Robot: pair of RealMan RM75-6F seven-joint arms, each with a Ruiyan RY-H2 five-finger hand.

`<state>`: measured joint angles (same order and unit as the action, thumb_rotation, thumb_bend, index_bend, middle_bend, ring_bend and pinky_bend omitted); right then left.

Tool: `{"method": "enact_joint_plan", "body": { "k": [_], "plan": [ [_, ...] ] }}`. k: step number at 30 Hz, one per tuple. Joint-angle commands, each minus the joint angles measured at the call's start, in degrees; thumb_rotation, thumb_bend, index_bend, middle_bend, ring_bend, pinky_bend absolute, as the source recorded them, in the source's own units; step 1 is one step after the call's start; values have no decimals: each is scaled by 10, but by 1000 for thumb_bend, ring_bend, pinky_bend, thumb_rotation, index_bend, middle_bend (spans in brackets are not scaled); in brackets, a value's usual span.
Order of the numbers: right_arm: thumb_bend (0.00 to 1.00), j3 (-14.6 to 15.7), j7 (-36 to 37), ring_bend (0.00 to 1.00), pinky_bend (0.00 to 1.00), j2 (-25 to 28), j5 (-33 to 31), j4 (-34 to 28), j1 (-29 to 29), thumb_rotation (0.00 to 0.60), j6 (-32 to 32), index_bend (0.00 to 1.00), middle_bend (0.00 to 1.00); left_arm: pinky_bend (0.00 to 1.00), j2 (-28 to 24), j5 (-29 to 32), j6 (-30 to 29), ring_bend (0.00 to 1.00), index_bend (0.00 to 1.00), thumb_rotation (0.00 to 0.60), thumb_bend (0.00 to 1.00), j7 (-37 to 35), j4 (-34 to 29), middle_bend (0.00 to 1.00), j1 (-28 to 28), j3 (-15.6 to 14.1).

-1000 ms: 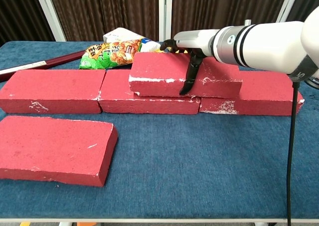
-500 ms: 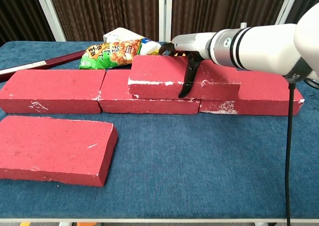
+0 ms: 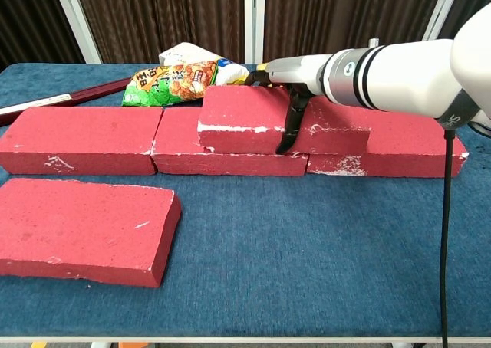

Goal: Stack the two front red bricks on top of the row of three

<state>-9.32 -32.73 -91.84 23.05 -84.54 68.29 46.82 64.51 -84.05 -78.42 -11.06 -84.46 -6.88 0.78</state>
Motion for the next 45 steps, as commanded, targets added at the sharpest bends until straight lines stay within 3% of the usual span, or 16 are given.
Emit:
{"method": "enact_joint_plan", "body": {
  "k": [1, 9, 22, 28, 35, 45],
  "plan": [
    [0, -2, 8, 0, 0, -2, 10, 1, -4, 600, 4, 0, 0, 0, -1, 0, 1, 0, 14, 600, 0, 0, 0, 0, 0, 0],
    [0, -10, 31, 0, 0, -3, 46, -6, -18, 600, 17, 0, 0, 0, -4, 1, 5, 0, 14, 600, 0, -3, -1, 0, -2, 0],
    [0, -14, 64, 0, 0, 57, 95, -77, -48, 600, 22, 0, 0, 0, -7, -9, 7, 0, 14, 600, 0, 19, -22, 0, -8, -2],
    [0, -22, 115, 0, 0, 129, 184, -149, -99, 600, 65, 0, 0, 0, -14, -21, 25, 0, 14, 600, 0, 36, -42, 0, -19, -11],
    [0, -8, 171, 0, 0, 230, 280, -213, -180, 600, 124, 0, 0, 0, -10, -54, 40, 0, 12, 600, 0, 57, -80, 0, -36, -23],
    [0, 2, 303, 0, 0, 317, 359, -187, -274, 600, 144, 0, 0, 0, 1, -100, 100, 0, 10, 600, 0, 94, -146, 0, -85, -37]
  ]
}}
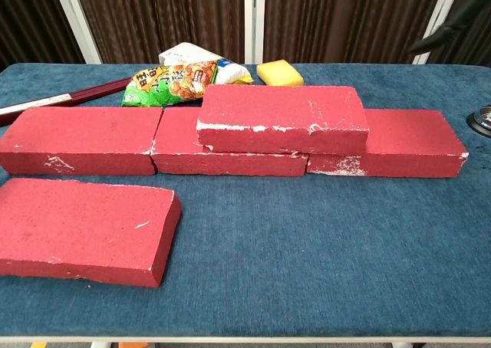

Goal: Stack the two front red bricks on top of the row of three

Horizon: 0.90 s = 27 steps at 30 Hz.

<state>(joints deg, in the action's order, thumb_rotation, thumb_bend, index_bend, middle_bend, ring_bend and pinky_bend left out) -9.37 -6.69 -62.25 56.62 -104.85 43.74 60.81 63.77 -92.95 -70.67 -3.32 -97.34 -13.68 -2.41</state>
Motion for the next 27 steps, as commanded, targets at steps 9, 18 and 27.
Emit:
{"method": "enact_joint_plan", "body": {
  "k": [9, 18, 27],
  "plan": [
    [0, 5, 113, 0, 0, 43, 86, 39, -84, 600, 28, 0, 0, 0, 59, 8, 72, 0, 6, 600, 0, 73, -29, 0, -45, -6],
    [0, 5, 129, 0, 0, 37, 122, 43, -108, 600, 36, 0, 0, 0, 101, 52, 114, 0, 0, 600, 0, 97, -30, 0, -65, -3],
    [0, 10, 134, 0, 0, 23, 170, 36, -130, 600, 60, 0, 0, 0, 139, 100, 131, 0, 0, 600, 0, 138, -6, 0, -74, 3]
  ]
}}
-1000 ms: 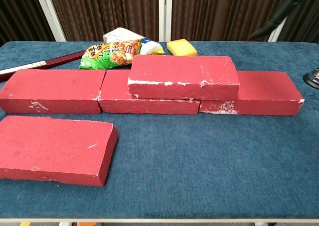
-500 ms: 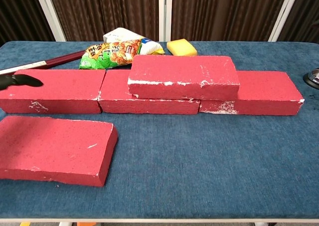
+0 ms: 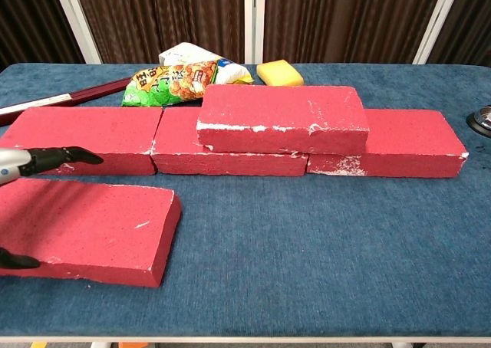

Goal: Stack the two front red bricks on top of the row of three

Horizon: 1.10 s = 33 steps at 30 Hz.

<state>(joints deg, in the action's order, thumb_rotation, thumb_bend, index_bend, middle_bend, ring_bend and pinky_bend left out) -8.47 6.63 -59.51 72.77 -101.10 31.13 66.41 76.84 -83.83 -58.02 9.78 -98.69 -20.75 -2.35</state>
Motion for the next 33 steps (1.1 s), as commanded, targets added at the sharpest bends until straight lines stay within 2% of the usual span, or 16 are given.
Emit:
{"method": "enact_joint_plan", "body": {
  "k": [1, 13, 33],
  "plan": [
    [0, 1, -1, 0, 0, -6, 12, -2, -5, 600, 5, 0, 0, 0, 12, 12, 5, 0, 0, 600, 0, 10, 11, 0, -5, 4],
    [0, -10, -3, 0, 0, -16, 29, -1, -16, 600, 15, 0, 0, 0, 3, 56, 35, 0, 0, 600, 0, 8, -2, 0, -19, -1],
    [0, -19, 14, 0, 0, -30, 35, 22, -29, 600, 13, 0, 0, 0, 14, 102, 71, 0, 0, 600, 0, 18, 24, 4, -50, 1]
  ]
}}
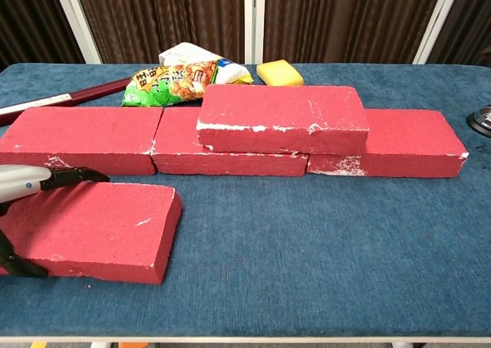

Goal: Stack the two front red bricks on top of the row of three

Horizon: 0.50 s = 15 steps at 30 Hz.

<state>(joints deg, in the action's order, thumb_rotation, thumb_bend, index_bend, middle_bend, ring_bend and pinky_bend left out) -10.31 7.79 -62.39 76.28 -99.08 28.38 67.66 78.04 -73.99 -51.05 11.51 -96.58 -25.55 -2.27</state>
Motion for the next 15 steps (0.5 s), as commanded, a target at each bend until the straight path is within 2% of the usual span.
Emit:
{"method": "enact_joint_plan", "body": {
  "k": [1, 7, 12, 15],
  "plan": [
    [0, -1, 4, 0, 0, -2, 0, 3, -2, 600, 0, 0, 0, 1, 4, 4, 2, 0, 0, 600, 0, 0, 4, 6, -3, 0],
    [0, -6, 8, 0, 0, -6, 0, 4, -2, 600, -1, 0, 0, 73, 7, -1, -3, 23, 0, 600, 10, -8, 9, 123, -5, 0],
    [0, -9, 3, 0, 0, -11, -6, 8, -2, 600, -6, 0, 0, 135, 4, -4, -9, 66, 0, 600, 126, -17, 8, 177, -5, 0],
    [0, -9, 2, 0, 0, -14, -8, 11, -3, 600, -8, 0, 0, 155, 1, -9, -17, 82, 0, 600, 152, -21, 5, 194, -4, 0]
  ]
}}
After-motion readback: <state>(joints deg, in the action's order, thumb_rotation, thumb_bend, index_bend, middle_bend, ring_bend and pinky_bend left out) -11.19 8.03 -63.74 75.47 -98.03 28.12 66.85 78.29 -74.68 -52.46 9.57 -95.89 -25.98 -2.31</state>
